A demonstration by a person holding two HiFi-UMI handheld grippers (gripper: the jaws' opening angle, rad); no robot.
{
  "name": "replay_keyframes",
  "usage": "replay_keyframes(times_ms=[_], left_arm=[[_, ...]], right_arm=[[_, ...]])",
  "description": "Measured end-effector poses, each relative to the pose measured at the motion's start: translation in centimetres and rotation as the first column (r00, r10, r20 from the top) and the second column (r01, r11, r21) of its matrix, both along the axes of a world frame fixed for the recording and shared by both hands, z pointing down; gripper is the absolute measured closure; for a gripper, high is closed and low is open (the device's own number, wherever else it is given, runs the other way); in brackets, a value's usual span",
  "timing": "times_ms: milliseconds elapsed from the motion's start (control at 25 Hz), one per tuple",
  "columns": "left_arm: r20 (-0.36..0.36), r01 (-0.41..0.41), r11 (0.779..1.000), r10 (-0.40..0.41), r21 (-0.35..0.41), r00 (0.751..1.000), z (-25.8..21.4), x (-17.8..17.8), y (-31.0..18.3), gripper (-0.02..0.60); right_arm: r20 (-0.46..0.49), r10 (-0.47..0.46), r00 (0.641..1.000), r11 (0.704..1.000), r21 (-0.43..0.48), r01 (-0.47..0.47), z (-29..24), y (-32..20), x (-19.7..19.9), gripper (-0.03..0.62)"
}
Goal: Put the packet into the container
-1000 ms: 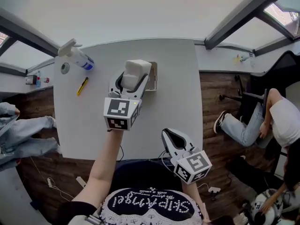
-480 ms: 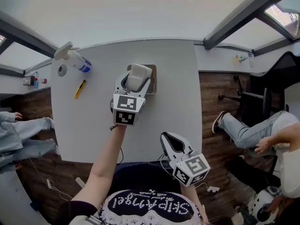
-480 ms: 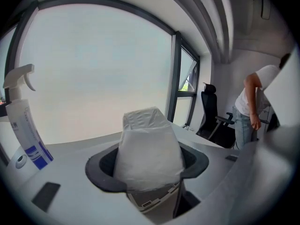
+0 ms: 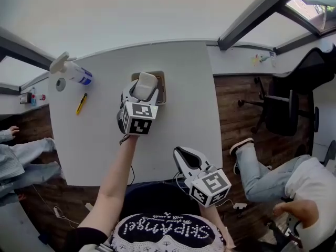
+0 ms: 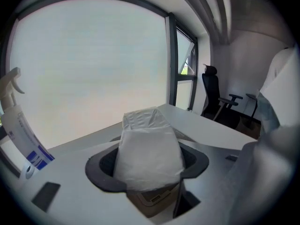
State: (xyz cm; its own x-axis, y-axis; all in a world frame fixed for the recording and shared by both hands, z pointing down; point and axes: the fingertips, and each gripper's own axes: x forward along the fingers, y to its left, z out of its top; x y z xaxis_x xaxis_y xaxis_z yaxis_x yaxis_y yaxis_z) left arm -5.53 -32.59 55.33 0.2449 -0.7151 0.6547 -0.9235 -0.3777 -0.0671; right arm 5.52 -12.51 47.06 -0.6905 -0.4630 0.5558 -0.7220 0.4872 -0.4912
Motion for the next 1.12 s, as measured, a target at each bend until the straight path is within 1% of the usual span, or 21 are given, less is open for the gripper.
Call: replay_keyframes(times_ms=[120,200,400,920,1040,1120], left_arm=[[0.094,-0.036,0.999,0.038,-0.023,0.995,0.8,0.3,0.1,0.295],[0.133,-0.049,0.998,0.053,-0.038,0.990,1.2,0.4,0.1,0.295],[0.140,-0.045,0.996,0.056,-0.078,0.989,1.6,0.4,0.1,0.293],[0.135,-0.037,0.997,0.047,-0.073,0.990,1.7,0.3,0.0,0.293],[0.126,-0.046,0.997,0.054,-0.066,0.991,1.5,0.4,0.0,0.291],[0.105,-0.050,0.997,0.056,-0.058,0.993,1.2,0.6,0.1,0.290]], right_arm=[[-0.002,0.001,1.000,1.000,0.000,-0.001,-0.1,0.2,0.0,0.565],[-0.002,0.003,1.000,1.000,0.002,-0.003,-0.1,0.3,-0.2,0.565],[-0.001,0.009,1.000,1.000,0.007,-0.009,-0.3,0.6,-0.2,0.565],[0.000,0.049,0.999,0.998,0.034,-0.049,-1.0,1.6,0.4,0.565],[0.003,0.060,0.998,0.997,0.046,-0.060,-1.4,1.8,0.5,0.565],[0.003,0.065,0.998,0.996,0.054,-0.065,-1.6,2.0,0.7,0.565]])
